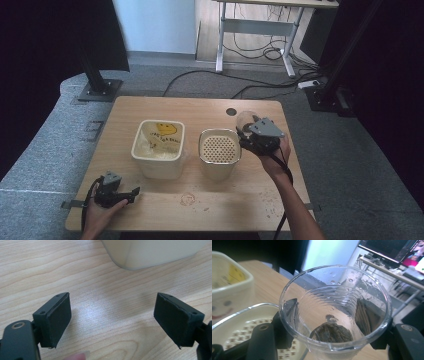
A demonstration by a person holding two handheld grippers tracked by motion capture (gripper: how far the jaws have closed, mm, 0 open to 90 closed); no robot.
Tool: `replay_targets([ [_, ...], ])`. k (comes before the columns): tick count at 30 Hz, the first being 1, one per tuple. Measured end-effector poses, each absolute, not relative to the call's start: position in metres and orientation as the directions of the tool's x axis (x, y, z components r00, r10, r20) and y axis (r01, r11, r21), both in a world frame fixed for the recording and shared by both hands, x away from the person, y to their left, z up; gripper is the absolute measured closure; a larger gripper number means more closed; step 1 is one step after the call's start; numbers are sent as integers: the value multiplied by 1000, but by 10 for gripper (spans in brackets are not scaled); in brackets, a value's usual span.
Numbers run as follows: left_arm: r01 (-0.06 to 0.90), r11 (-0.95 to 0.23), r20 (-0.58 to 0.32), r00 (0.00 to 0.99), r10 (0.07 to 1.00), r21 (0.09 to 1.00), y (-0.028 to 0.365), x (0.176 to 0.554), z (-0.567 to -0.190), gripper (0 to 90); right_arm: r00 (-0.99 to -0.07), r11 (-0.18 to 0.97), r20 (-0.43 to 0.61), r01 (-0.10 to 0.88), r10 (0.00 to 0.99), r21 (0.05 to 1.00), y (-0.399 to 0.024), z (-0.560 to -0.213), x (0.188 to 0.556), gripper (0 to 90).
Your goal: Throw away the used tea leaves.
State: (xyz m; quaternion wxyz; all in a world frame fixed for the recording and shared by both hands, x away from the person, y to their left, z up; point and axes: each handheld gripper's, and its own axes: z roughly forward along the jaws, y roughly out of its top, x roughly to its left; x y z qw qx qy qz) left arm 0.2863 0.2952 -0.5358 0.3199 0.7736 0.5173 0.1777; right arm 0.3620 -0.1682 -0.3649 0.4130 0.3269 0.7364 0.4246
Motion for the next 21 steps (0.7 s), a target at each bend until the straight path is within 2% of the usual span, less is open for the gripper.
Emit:
replay_targets([
  [6,686,-270,-52,410,911,675,294,286,-536,148,-428,557,-463,120,776,822,-159,-361,369,358],
  [10,688,-266,-55,407,912,676,295,287,-537,148,-398,677,-594,104,700,728,-150,-361,373,359],
  [12,688,-265,-56,406,912,675,295,287,-537,148,-393,698,-616,101,682,708,-147,-361,373,359],
  [13,689,-265,-56,406,912,675,295,287,-537,148,-385,761,-682,93,622,642,-141,-362,375,359],
  [15,690,-267,-55,407,912,673,295,287,-537,147,-383,786,-708,89,594,612,-137,-363,376,360],
  [16,690,-270,-54,409,911,671,294,287,-537,148,-378,834,-758,77,531,546,-129,-365,378,360],
  [19,691,-270,-54,409,911,670,294,287,-537,147,-375,866,-792,67,483,496,-122,-367,378,360],
  [20,693,-271,-55,409,911,669,295,287,-537,148,-373,900,-828,52,419,433,-115,-369,380,361],
  [21,693,-271,-55,409,911,669,295,287,-537,148,-373,900,-828,52,419,433,-115,-369,380,361],
])
